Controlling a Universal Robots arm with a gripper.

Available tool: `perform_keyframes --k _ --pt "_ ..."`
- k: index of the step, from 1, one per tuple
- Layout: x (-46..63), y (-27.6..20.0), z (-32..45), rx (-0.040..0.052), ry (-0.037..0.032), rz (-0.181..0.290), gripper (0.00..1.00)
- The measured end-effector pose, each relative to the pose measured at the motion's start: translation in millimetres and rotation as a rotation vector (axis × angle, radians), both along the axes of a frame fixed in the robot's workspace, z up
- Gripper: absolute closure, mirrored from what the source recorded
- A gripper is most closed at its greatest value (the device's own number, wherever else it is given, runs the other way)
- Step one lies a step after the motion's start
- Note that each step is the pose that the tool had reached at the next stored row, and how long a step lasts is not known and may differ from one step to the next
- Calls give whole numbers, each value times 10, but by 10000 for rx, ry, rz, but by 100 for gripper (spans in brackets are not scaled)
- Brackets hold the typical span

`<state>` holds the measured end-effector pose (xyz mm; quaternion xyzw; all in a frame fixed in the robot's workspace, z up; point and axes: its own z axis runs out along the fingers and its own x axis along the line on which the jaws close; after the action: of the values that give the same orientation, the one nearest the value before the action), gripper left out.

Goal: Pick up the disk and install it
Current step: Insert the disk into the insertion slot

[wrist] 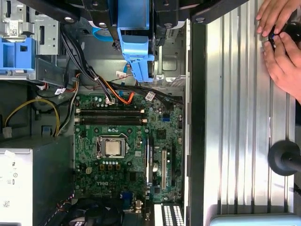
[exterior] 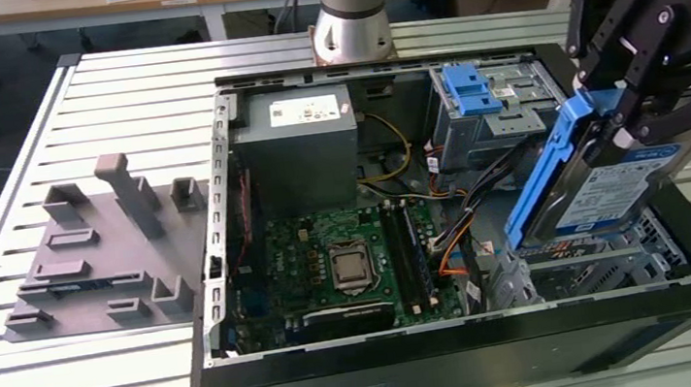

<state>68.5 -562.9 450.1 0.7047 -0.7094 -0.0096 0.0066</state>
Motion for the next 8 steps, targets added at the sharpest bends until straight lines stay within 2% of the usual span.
perform_keyframes --k 8 --pt "49 0 -19 1 0 12 64"
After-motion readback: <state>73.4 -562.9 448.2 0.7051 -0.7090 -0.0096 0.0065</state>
